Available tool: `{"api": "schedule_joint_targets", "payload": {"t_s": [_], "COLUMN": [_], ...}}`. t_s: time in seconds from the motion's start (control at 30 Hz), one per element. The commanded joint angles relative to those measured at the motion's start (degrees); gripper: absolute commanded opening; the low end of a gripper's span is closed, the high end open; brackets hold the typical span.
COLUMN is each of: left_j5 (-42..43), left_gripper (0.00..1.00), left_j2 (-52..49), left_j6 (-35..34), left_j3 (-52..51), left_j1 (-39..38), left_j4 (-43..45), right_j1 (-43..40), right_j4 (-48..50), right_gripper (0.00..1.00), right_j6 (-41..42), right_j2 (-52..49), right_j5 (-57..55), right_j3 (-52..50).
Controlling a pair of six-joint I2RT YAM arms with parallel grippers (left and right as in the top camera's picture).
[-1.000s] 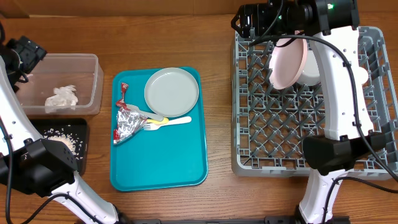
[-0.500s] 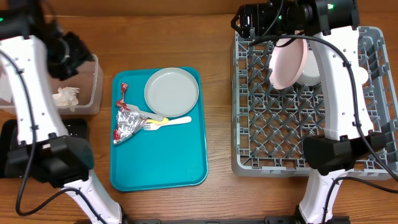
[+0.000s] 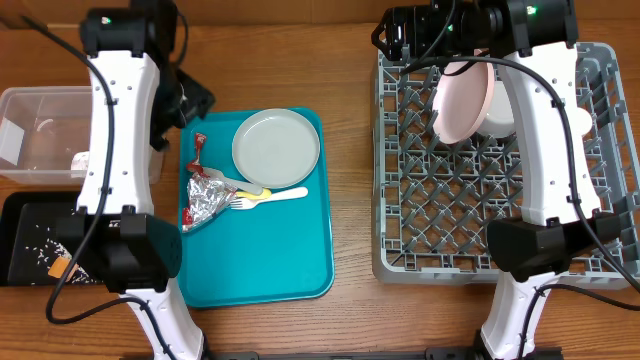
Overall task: Sort waste into correct bins and load items into the dishwasher rack
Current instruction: 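Reach the left gripper down to the crumpled foil on the tray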
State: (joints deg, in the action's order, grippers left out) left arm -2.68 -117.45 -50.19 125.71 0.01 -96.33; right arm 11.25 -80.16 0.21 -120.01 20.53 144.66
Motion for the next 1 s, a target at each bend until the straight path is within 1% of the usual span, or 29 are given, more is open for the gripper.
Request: {"api": "schedule_joint_targets", "payload": {"t_s": [0.0, 0.13, 0.23, 0.4, 0.53, 0.73, 0.87, 0.97], "left_j5": [-1.55, 1.31, 3.56, 4.13, 5.79, 5.27, 5.20, 5.03], "left_gripper": [0.80, 0.80, 0.82, 0.82, 0.82, 0.81, 0.77, 0.68], "left_j2": [-0.39, -0.39, -0.39, -0.39, -0.39, -0.39, -0.39, -0.39], "left_j6": [-10.71, -10.69, -10.69, -10.71, -10.78, -12.04, -11.96, -11.69], "left_j3": [-8.20, -15.26, -19.69, -25.00, -28.94, -36.04, -38.73, -38.88], "left_j1": [-0.04, -0.07, -0.04, 0.02, 0.00, 0.48, 1.49, 2.38], "left_j4": [1.27, 5.07, 9.11, 16.59, 20.81, 26.01, 29.35, 29.83], "right_j1": [-0.11, -0.11, -0.11, -0.11, -0.11, -0.11, -0.11, -0.11], "right_j4": [0.22, 0.22, 0.22, 0.22, 0.22, 0.22, 0.22, 0.22], "right_gripper": [1.00, 1.00, 1.00, 1.00, 1.00, 1.00, 1.00, 1.00], "right_j6": [-0.26, -0.26, -0.26, -0.26, -0.26, -0.26, -0.26, -0.26], "right_j2": [0.90, 0.90, 0.90, 0.90, 0.90, 0.90, 0.90, 0.90], "right_j5": [-0.46, -0.46, -0.46, -0.46, -0.46, -0.46, -0.46, -0.46], "right_j3": [-0.07, -0.07, -0.07, -0.07, -0.07, -0.07, -0.07, -0.07]}}
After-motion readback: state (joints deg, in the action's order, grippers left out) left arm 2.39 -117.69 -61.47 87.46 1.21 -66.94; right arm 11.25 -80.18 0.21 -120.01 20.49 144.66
